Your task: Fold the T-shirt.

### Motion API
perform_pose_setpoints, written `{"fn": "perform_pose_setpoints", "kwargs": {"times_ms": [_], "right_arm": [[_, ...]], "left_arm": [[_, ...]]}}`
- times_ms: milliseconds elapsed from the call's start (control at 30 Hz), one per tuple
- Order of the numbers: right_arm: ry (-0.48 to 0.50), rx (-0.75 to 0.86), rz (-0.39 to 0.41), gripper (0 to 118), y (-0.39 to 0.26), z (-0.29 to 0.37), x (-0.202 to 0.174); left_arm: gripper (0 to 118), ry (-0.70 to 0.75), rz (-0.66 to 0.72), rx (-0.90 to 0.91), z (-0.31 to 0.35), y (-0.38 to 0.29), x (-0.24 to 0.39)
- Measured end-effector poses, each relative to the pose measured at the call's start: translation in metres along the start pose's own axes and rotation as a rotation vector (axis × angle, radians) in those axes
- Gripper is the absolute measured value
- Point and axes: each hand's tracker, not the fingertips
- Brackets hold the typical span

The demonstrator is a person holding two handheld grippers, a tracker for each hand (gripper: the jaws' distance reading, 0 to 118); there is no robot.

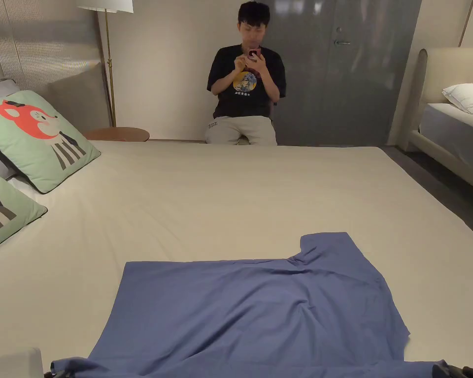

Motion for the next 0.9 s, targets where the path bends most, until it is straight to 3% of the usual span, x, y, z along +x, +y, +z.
{"fn": "perform_pose_setpoints", "kwargs": {"times_ms": [167, 533, 567, 600, 633, 667, 700, 767, 900], "right_arm": [[-0.037, -0.173, 0.008, 5, -0.024, -0.029, 0.008], [-0.111, -0.255, -0.046, 6, -0.055, -0.059, 0.024], [-0.111, -0.247, -0.056, 8, -0.055, -0.058, 0.024], [-0.114, -0.234, -0.069, 17, -0.056, -0.057, 0.027], [-0.130, -0.208, -0.082, 37, -0.055, -0.053, 0.028], [-0.154, -0.171, -0.087, 72, -0.053, -0.049, 0.027], [-0.183, -0.121, -0.080, 90, -0.050, -0.043, 0.026], [-0.217, 0.005, -0.086, 102, -0.040, -0.026, 0.022], [-0.286, 0.219, -0.050, 102, -0.014, -0.004, -0.003]], "left_arm": [[0, 0.022, 0.035, -0.080, -0.015, -0.019, -0.010], [0, 0.048, 0.015, -0.155, -0.029, -0.031, -0.010], [1, 0.047, 0.018, -0.150, -0.029, -0.031, -0.010], [3, 0.042, 0.023, -0.141, -0.027, -0.030, -0.010], [9, 0.032, 0.031, -0.127, -0.022, -0.028, -0.010], [33, 0.024, 0.038, -0.106, -0.016, -0.026, -0.008], [59, 0.016, 0.043, -0.049, -0.011, -0.023, -0.010], [110, -0.003, 0.039, 0.038, 0.005, -0.016, -0.006], [109, -0.033, 0.020, 0.246, 0.033, 0.001, 0.005]]}}
